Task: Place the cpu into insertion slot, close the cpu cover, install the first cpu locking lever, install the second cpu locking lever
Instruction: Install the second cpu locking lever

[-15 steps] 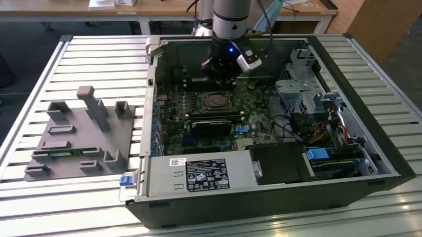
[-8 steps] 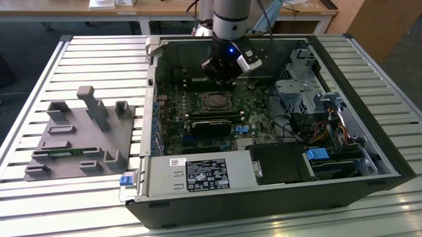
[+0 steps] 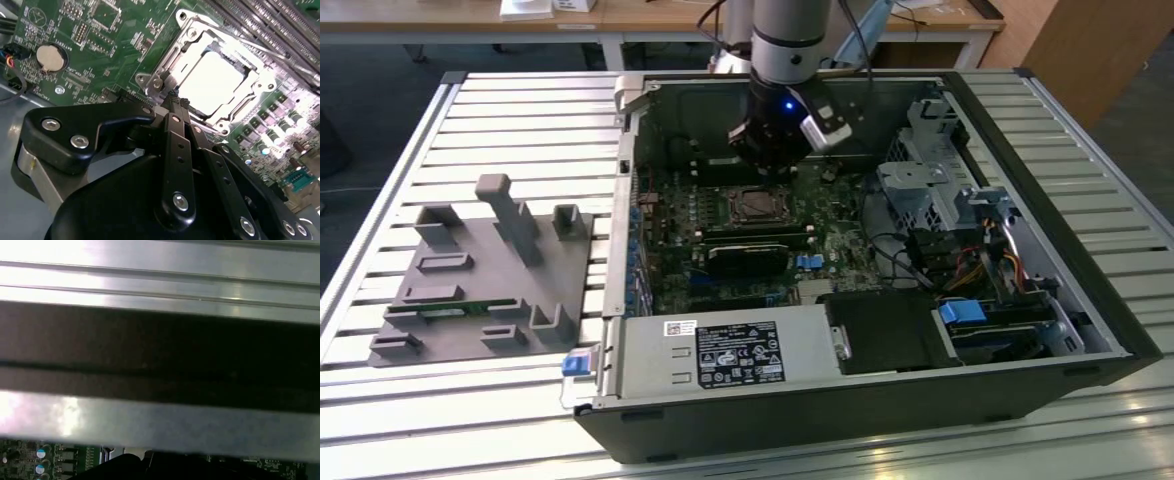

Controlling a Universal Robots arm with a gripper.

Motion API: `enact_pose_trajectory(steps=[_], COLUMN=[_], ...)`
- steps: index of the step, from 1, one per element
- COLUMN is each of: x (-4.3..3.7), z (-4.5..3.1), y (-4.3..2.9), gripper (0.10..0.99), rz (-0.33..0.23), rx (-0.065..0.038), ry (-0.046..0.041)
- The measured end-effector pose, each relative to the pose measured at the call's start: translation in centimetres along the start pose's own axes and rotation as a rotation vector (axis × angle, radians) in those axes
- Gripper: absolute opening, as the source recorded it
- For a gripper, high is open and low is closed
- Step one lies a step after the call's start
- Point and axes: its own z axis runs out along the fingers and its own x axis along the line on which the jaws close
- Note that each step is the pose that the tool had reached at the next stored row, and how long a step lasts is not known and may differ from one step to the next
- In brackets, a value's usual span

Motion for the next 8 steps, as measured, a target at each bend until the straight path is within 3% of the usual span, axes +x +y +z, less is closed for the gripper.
enact_pose_trajectory(steps=[8], x=[0.06], z=[0.03], y=[-1.13], gripper=[0.106], rz=[0.000], rx=[0.000], ry=[-0.0001])
